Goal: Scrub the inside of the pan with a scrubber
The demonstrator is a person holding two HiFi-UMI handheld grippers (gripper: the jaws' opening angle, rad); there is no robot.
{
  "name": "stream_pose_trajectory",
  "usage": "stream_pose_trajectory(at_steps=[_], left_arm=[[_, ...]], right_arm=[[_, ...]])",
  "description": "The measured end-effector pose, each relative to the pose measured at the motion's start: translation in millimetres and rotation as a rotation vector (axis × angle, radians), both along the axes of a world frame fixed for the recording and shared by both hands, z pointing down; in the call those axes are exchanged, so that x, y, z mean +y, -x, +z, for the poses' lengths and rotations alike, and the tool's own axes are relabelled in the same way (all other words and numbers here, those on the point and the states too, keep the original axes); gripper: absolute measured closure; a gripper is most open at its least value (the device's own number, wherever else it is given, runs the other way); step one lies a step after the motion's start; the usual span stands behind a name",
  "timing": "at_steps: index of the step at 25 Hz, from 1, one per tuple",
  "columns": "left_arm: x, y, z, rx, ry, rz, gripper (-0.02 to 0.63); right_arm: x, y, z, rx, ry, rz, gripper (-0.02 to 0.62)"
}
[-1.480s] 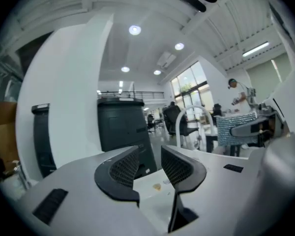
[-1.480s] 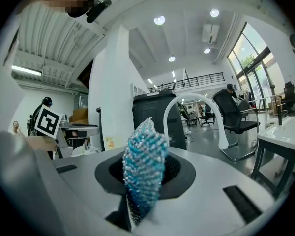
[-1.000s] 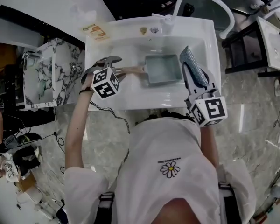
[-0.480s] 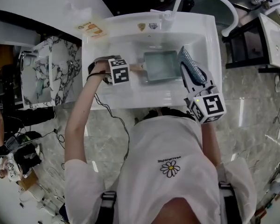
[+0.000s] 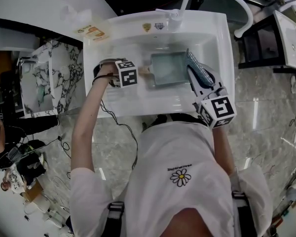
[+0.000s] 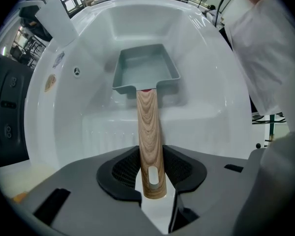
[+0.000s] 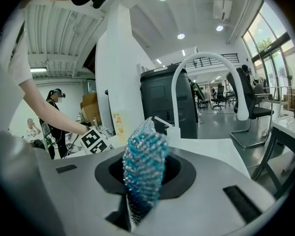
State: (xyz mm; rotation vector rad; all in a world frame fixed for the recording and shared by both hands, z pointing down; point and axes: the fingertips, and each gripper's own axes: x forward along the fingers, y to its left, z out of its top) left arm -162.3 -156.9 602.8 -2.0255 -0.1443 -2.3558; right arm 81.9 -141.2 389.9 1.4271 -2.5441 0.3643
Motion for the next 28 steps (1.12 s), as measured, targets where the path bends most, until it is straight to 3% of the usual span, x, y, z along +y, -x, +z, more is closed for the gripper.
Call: stream_pose_trajectory(at_steps=[9, 14, 17, 22, 28], left_arm=[[0, 3, -3, -0.007, 0.026, -0.041, 0.471], [-4, 8, -15, -0.038, 0.024, -0.035, 0.471], [-6, 9, -22, -0.053, 0.023, -0.031, 0.471], [-7, 11, -26, -0.074, 0.019, -0.025, 0.471], [-7, 11, -27, -0.088, 0.012, -0.025, 0.471]], right_arm=[[-9, 7, 8, 0.009, 0.034, -0.035, 0.534], [-19, 7, 24, 0.084, 0.114, -0.082, 0.534], [-32, 7, 56, 0.137, 0.276, -0.15, 0.534], [-47, 5, 140, 0.191, 0.658, -0.248, 0.534], [-58, 8, 220, 0.236, 1.009, -0.257, 0.534]])
